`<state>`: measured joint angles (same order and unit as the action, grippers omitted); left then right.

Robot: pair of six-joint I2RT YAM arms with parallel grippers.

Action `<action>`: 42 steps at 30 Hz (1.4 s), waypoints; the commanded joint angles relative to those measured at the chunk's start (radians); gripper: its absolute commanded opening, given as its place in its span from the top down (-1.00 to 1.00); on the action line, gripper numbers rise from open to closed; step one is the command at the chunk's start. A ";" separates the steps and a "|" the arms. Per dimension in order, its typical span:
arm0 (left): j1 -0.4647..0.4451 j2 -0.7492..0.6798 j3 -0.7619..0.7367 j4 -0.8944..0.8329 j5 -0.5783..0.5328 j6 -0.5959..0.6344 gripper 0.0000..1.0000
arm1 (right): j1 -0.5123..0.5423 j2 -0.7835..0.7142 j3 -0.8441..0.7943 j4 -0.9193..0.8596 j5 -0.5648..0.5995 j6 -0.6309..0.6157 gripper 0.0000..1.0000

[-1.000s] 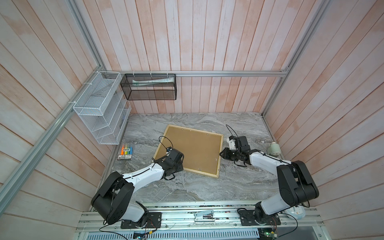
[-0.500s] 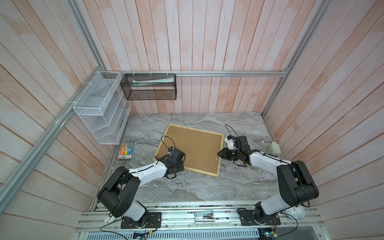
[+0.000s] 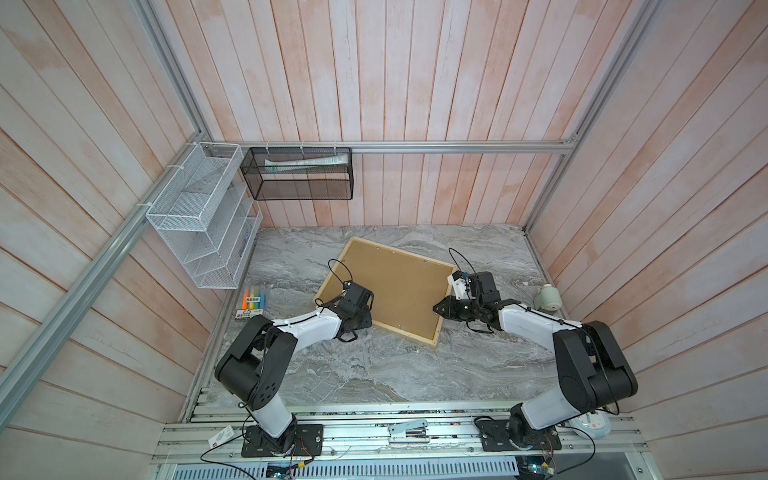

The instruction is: Put the photo into the frame

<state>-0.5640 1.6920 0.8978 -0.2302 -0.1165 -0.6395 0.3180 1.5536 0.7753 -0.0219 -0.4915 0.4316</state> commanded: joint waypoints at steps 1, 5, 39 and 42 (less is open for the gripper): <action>0.012 0.075 0.002 -0.063 0.001 0.069 0.07 | 0.025 0.013 -0.013 0.017 -0.059 -0.040 0.50; 0.012 0.078 0.018 -0.070 -0.005 0.069 0.02 | 0.075 0.046 0.011 0.014 -0.113 -0.072 0.50; 0.016 0.101 0.089 -0.080 -0.021 0.076 -0.06 | 0.288 0.194 0.109 -0.167 -0.238 -0.255 0.53; 0.018 0.101 0.093 -0.083 -0.022 0.077 -0.06 | 0.293 0.182 0.108 -0.149 -0.208 -0.244 0.54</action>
<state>-0.5552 1.7466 0.9844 -0.2932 -0.1280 -0.5957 0.6064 1.7336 0.8593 -0.1596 -0.7013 0.2043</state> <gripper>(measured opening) 0.530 0.232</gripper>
